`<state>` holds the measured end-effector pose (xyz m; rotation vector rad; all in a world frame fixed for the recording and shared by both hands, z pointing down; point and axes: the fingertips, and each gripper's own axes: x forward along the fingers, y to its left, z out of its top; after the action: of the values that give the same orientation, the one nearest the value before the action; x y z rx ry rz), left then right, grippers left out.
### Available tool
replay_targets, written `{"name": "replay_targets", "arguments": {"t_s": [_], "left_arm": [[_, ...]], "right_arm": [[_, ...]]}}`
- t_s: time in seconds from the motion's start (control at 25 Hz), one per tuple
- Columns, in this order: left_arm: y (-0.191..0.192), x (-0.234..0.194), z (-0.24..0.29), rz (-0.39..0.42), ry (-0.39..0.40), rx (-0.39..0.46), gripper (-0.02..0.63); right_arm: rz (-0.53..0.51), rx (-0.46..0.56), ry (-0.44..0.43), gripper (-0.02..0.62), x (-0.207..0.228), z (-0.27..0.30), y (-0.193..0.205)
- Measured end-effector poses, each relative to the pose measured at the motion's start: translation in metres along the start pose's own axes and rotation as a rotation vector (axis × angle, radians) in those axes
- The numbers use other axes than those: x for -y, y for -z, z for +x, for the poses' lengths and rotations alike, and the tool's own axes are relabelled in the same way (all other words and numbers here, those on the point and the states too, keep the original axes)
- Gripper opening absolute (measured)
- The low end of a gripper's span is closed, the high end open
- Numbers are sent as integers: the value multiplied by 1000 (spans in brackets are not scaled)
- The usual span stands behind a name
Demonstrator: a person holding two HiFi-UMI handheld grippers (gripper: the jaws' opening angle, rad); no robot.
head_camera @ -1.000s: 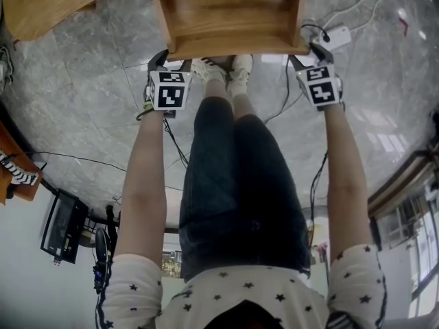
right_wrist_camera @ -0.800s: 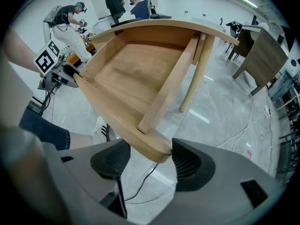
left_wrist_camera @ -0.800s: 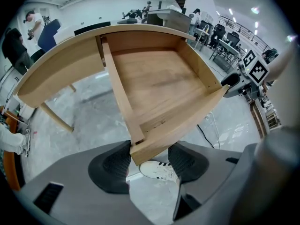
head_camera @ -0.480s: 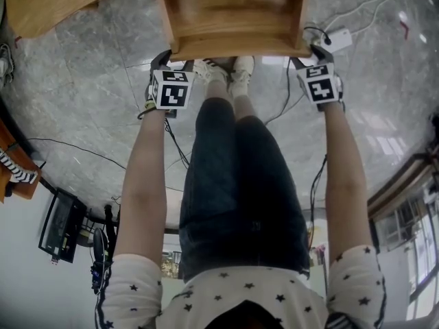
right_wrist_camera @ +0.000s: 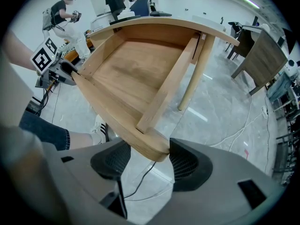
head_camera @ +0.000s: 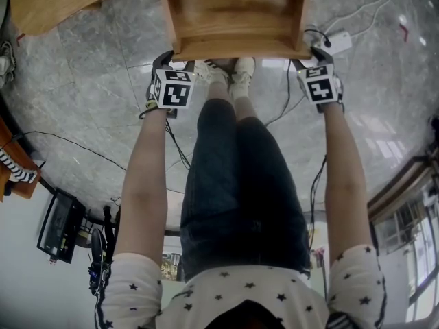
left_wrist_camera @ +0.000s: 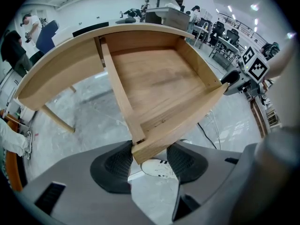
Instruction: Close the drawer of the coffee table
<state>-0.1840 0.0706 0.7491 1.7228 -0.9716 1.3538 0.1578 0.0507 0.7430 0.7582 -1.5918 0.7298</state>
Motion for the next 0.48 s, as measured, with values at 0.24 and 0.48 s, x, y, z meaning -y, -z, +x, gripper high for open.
{"name": "replay_targets", "arguments": {"t_s": [0.24,0.48], "left_arm": [[-2,-1,-9,-3,-5,0,236],[-4,-2,-23,-12,-9,11,235]], "right_arm": [[5,-4,7,264,1,-8,0],[25,17,0,264,-4,-22,-4]]}}
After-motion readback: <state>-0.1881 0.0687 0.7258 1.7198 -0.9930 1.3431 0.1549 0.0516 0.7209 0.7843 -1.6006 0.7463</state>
